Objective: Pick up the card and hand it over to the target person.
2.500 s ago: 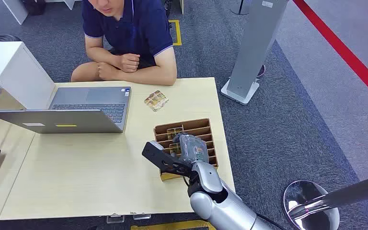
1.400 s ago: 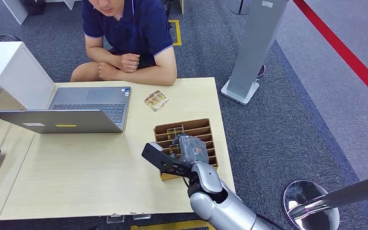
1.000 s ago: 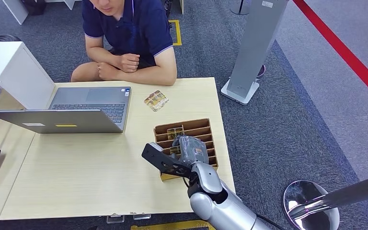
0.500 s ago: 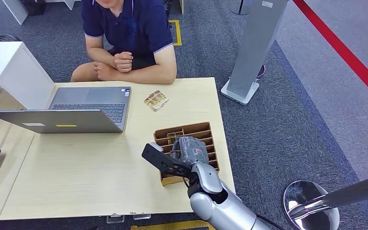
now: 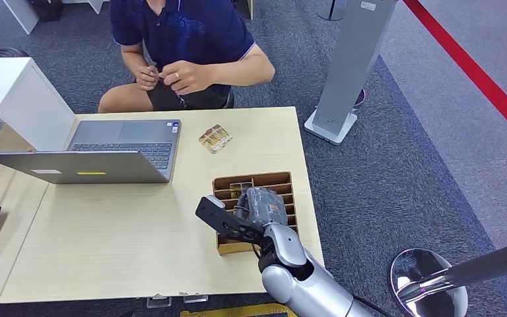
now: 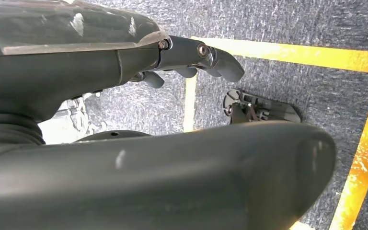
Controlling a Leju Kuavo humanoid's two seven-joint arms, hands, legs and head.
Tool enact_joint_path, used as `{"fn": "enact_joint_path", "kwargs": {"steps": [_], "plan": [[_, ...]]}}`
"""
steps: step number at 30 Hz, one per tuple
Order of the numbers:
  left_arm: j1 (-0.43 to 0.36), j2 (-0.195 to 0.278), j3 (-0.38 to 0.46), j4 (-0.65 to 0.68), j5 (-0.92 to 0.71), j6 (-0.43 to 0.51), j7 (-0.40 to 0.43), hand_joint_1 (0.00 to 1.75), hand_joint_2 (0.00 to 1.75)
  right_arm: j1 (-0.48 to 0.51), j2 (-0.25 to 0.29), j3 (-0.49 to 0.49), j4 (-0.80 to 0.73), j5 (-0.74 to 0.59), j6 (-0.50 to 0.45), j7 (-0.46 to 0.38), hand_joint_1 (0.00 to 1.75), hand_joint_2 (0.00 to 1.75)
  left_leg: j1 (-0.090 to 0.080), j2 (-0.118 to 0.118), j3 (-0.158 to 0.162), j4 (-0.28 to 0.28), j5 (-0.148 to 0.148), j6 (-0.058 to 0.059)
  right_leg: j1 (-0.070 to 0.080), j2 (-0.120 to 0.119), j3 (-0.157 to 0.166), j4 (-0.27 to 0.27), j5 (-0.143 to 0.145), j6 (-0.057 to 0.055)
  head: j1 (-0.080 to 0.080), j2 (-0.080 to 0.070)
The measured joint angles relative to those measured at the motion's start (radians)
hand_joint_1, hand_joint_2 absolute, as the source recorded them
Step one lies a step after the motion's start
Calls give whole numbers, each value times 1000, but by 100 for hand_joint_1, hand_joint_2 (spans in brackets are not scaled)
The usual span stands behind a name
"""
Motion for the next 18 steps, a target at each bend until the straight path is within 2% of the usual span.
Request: {"fn": "enact_joint_path", "kwargs": {"steps": [5,10,14,18], "plan": [[0,0,-2,1,-2,-9,-2,0,0,-46,-41,-13,-176,8,10,-7,162,175,0,0,-2,1,0,0,0,0,-1,1,0,0,0,0],[-1,2,-22,1,-24,-20,-11,0,0,-172,-72,-20,-272,15,7,-14,162,175,-1,1,-4,3,-1,0,-1,1,-4,3,0,0,0,0],[-3,4,-44,1,-45,-32,-16,0,0,-282,-60,-31,-181,7,-9,-59,162,175,0,1,-3,3,0,0,0,1,-3,3,0,0,0,0],[-4,5,-53,3,-51,-34,-12,0,0,-383,-15,-26,21,-5,-66,-118,162,175,0,3,-1,2,0,0,0,3,-2,2,1,0,0,0]]}}
